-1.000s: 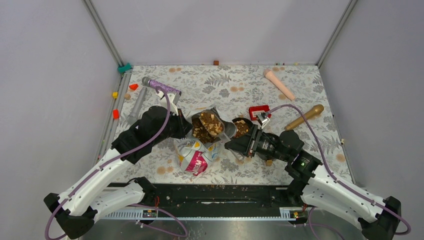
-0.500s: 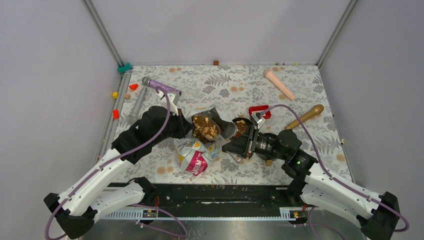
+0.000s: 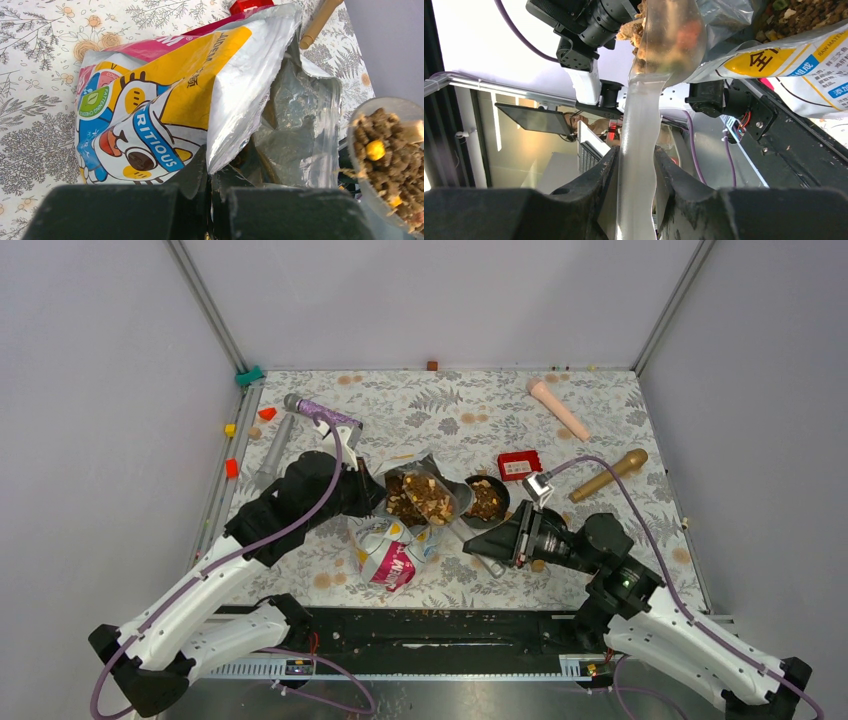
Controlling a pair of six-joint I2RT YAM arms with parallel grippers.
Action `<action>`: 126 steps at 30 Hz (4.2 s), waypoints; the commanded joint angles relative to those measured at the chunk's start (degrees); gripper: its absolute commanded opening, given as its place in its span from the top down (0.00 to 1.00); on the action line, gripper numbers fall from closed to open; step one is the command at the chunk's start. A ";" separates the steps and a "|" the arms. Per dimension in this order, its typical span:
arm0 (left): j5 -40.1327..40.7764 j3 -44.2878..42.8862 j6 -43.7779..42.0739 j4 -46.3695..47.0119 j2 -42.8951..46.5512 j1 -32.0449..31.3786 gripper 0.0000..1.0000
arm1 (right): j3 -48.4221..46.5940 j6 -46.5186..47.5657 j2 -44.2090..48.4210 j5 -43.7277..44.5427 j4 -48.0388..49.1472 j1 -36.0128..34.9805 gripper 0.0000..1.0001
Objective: Serve the pet food
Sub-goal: Collect the pet food from the pet food bag, then pour the pet food into the pet food bowl.
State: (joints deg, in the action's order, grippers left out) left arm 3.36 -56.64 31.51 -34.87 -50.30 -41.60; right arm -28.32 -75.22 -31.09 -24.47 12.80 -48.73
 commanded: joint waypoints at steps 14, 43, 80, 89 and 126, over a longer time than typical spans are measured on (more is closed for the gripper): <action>-3.08 -1.63 0.66 3.46 -0.39 -0.18 1.00 | -7.41 9.90 11.90 17.19 -15.37 0.13 1.00; -3.04 -1.63 0.53 3.39 -1.81 -0.21 1.00 | -8.60 6.67 41.04 42.74 -64.47 0.13 1.00; -3.09 -1.79 0.46 3.30 -1.64 -0.21 1.00 | -6.80 -1.89 35.79 41.57 -80.07 0.04 1.00; -3.09 -1.79 0.57 3.36 -1.65 -0.22 1.00 | -9.91 -0.38 27.72 38.70 -81.40 0.04 1.00; -5.21 -1.69 0.69 3.51 -1.59 -0.26 1.00 | -15.89 0.88 11.94 40.00 -79.55 0.10 1.00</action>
State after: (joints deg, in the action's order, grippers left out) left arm 1.15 -56.86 31.53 -33.74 -52.23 -41.60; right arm -41.74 -74.87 -17.37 12.99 -68.27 -48.73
